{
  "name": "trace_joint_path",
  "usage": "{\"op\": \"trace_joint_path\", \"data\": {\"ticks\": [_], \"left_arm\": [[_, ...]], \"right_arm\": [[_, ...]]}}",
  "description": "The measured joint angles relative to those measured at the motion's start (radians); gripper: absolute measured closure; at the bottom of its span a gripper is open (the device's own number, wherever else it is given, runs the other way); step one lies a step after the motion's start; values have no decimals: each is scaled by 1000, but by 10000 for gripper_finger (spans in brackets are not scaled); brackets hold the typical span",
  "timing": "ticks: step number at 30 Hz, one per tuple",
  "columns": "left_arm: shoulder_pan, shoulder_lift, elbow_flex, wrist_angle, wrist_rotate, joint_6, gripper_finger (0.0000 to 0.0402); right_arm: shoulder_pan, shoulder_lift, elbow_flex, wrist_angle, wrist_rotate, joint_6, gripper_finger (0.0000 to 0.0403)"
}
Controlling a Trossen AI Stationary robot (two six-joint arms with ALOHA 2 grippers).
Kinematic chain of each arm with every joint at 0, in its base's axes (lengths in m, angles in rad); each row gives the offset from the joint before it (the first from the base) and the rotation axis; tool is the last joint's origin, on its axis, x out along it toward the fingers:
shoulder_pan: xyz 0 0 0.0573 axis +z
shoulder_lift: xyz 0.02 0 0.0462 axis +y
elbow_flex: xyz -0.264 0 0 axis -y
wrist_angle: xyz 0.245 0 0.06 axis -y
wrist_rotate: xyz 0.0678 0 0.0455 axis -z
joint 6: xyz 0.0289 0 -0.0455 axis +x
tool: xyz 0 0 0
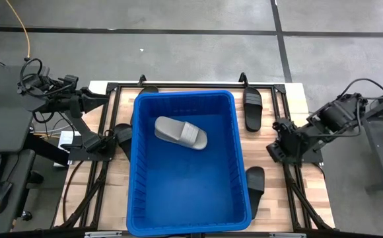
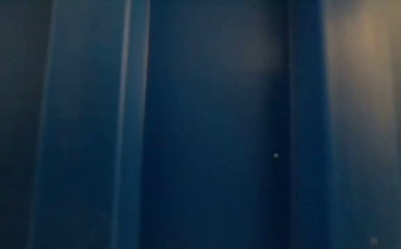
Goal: Pick and place slides into bin
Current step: Put the black slide into the blue bin
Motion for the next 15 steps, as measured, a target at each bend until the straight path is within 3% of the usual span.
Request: {"op": "trace_joint_path", "data": {"ticks": [9,15], "left_arm": [[0,2,0,-2,-19,1,167],[0,3,0,-17,4,0,167]], "right_arm": [[-116,-2,-96,0,116,-47,390],[-133,-8,-177,1,147,-355,343]]}}
